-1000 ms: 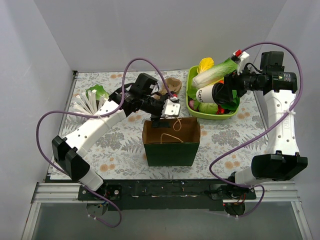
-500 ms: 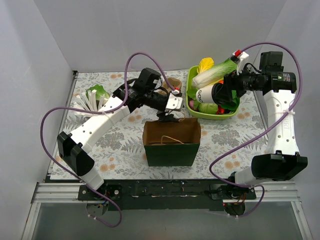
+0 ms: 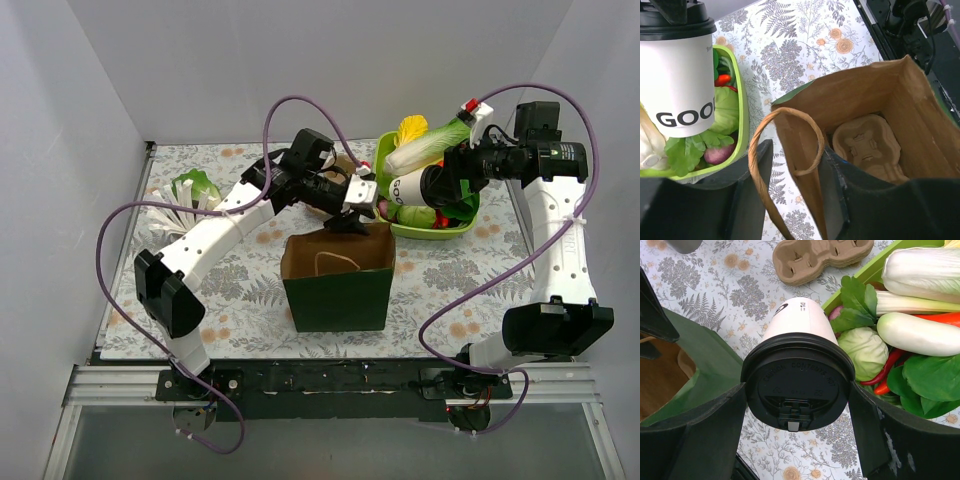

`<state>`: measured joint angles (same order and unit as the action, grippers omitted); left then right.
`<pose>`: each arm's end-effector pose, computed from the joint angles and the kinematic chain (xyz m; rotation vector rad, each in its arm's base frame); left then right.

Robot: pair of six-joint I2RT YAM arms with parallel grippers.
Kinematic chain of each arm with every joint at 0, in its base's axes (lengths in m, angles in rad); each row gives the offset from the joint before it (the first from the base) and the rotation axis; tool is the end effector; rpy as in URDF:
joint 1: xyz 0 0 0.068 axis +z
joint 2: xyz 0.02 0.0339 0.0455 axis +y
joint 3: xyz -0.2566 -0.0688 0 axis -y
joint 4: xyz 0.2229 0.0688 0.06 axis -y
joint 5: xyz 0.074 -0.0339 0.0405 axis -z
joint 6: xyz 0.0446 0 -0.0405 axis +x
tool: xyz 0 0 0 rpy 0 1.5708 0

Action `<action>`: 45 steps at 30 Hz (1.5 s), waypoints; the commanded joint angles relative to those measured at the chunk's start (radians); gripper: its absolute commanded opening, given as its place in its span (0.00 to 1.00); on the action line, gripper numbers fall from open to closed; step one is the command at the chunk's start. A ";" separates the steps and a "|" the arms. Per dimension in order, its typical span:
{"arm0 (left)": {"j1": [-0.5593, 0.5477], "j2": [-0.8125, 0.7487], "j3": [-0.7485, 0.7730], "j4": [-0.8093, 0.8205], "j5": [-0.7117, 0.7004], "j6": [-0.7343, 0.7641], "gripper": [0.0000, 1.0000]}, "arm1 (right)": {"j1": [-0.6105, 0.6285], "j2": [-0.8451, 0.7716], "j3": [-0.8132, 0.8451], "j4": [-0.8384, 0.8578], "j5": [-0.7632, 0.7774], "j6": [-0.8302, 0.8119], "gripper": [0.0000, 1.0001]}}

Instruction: Pack the takeout coffee

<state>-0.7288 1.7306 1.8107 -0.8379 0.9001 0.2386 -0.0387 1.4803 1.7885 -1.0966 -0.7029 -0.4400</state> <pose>0.2394 -0.2606 0.3746 1.4630 1.7771 -1.2916 0.2681 0.0185 0.4172 -0.7549 2.0632 0.5614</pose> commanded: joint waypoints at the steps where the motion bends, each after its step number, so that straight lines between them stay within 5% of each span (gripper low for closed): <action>1: -0.004 0.024 0.076 -0.035 -0.006 -0.061 0.37 | 0.003 -0.012 -0.001 0.027 -0.004 0.012 0.01; 8: -0.004 0.070 0.148 -0.081 -0.058 -0.143 0.31 | 0.005 -0.014 -0.003 0.029 -0.006 0.014 0.01; 11: -0.004 0.063 0.136 -0.058 -0.108 -0.186 0.43 | 0.005 -0.015 -0.001 0.030 -0.004 0.014 0.01; 18: -0.003 -0.003 0.035 0.085 -0.230 -0.283 0.45 | 0.005 -0.023 -0.008 0.030 -0.004 0.014 0.01; 30: 0.002 0.061 0.156 -0.096 -0.230 -0.332 0.09 | 0.011 -0.011 0.015 0.030 -0.009 0.021 0.01; 36: 0.002 0.058 0.139 -0.113 -0.244 -0.332 0.02 | 0.016 -0.002 0.051 0.015 -0.020 0.014 0.01; 45: 0.011 -0.022 0.085 -0.096 -0.385 -0.407 0.00 | 0.037 0.003 0.337 -0.023 -0.179 -0.011 0.01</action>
<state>-0.7265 1.8008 1.9270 -0.9207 0.5987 -0.1143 -0.0189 1.5082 2.0209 -1.1103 -0.7612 -0.4324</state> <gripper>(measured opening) 0.025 0.837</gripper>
